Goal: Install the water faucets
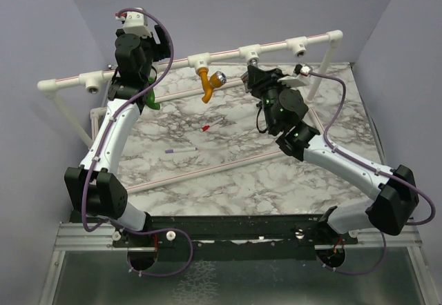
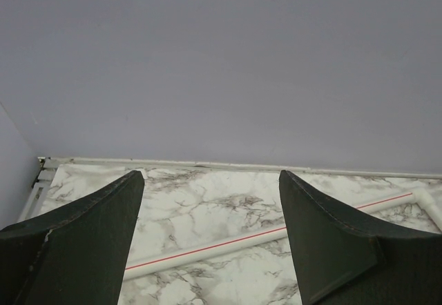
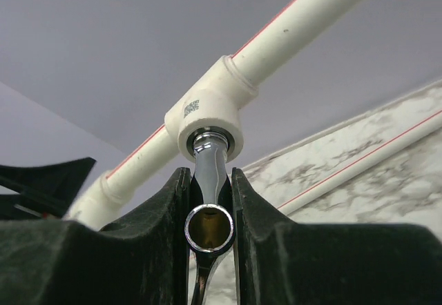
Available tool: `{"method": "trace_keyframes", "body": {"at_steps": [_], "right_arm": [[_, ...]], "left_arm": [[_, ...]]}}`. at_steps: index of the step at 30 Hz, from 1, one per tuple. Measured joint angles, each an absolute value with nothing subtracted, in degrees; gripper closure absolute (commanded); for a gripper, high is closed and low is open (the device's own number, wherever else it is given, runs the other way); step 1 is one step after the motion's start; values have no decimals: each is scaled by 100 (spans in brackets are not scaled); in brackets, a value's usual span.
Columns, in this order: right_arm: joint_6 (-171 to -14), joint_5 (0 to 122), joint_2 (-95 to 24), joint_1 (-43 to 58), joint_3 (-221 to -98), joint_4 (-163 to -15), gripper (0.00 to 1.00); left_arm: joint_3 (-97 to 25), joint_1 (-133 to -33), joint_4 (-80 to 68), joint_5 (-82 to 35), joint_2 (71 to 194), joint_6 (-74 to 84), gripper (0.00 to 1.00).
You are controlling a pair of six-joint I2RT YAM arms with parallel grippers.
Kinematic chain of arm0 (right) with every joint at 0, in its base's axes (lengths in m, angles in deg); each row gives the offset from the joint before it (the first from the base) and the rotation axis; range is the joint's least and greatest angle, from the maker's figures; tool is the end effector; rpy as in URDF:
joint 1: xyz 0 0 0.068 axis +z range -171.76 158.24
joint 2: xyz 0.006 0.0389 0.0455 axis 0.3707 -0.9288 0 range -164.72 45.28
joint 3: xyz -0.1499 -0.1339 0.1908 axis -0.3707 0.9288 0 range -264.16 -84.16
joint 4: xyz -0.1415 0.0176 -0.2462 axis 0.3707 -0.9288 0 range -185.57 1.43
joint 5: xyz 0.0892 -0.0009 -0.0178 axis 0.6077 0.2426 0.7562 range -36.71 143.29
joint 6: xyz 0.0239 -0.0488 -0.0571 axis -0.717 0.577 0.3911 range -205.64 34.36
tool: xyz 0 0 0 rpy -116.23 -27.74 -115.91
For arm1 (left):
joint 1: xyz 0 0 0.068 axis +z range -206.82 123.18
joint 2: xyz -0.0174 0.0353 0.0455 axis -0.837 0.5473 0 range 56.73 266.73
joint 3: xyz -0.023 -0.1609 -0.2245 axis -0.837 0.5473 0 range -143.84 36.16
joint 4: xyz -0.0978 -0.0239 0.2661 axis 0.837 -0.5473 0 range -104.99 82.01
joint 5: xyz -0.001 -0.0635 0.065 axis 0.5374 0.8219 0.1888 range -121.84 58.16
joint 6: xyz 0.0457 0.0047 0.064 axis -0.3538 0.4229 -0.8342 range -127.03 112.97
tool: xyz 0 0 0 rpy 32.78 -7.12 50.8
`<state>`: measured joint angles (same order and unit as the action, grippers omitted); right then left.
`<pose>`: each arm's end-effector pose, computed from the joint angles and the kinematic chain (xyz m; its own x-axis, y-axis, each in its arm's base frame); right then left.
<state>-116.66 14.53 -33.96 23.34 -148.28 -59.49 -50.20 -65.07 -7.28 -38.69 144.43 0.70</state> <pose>0.2903 0.2314 0.3955 0.0824 0.6520 -0.7538 -0.1936 0.7524 0.6296 0.4178 -0.0525 0.4339 -0.0140 -0.1330 -0.9910 0.0227 0.9908 -0.1333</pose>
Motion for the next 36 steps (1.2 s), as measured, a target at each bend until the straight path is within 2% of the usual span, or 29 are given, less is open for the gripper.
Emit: {"method": "trace_keyframes", "body": {"at_steps": [10,17,31,36], "right_arm": [[-14899,1284,-3140,2310,-14913,-7079,100],[-15885,1284,-3118,2302,-14926,-7307,99],[-16075,1284,-3105,2291,-14935,-7385,60],[-16044,1238,-2961,2319,-14885,-7589,51]], "left_arm": [[-5025,-6492,-737,-3867,14465,74,20],[-5025,-6492,-741,-3869,14465,74,20],[-5025,-6492,-739,-3867,14465,74,20],[-5038,-6470,-686,-3869,14513,85,20]]}}
